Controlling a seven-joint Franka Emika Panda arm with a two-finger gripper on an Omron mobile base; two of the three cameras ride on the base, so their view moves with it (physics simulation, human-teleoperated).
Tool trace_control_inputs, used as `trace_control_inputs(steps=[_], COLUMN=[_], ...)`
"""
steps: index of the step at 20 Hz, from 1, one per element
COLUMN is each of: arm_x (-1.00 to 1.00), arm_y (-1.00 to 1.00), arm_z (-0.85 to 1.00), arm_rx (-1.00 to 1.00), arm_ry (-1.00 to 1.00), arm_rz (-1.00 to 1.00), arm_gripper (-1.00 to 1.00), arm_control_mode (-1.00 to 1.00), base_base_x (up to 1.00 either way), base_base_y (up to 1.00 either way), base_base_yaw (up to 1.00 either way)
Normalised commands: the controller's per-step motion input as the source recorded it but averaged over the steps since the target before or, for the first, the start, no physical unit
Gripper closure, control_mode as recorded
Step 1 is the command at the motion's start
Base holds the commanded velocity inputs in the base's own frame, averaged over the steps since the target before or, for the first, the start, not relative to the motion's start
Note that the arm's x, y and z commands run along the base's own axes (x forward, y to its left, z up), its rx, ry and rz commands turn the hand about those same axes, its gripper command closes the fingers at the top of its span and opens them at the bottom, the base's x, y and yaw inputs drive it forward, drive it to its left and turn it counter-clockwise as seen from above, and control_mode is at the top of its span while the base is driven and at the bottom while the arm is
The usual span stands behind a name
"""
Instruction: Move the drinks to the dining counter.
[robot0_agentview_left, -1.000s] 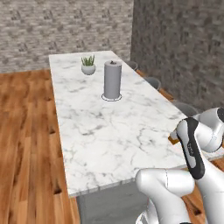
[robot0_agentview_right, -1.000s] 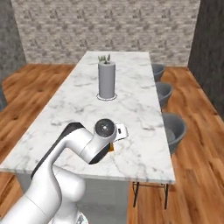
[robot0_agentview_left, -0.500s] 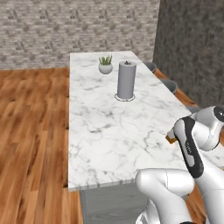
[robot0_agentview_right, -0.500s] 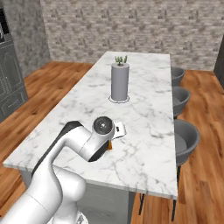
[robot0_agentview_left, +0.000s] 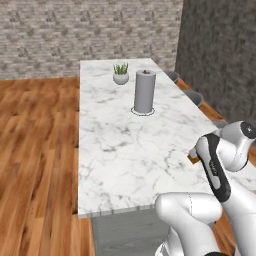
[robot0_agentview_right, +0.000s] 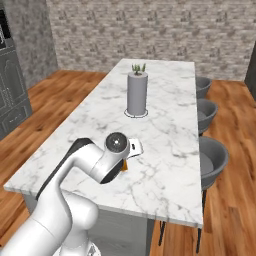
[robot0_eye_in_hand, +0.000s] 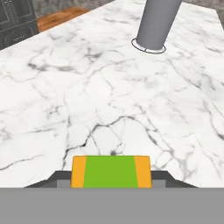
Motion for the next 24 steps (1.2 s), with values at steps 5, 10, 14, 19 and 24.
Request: trace_control_inputs(steps=[5,10,14,19,24], arm_x=[0.31,0.47,0.56,0.42,0.14], arm_y=[0.0,0.0,0.0,0.0,0.0], arm_z=[-0.15,-0.19,-0.28,-0.29,-0.26], arm_rx=[0.0,0.0,0.0,0.0,0.0], arm_ry=[0.0,0.03,0.17,0.16,-0.08], arm_rz=[0.0,0.0,0.0,0.0,0.0], arm_gripper=[1.0,1.0,1.0,1.0,1.0], arm_control_mode=[-1.0,-1.0,-1.0,-1.0,-1.0], base_base_x=[0.0,0.0,0.0,0.0,0.0], base_base_y=[0.0,0.0,0.0,0.0,0.0], base_base_yaw=[0.0,0.0,0.0,0.0,0.0])
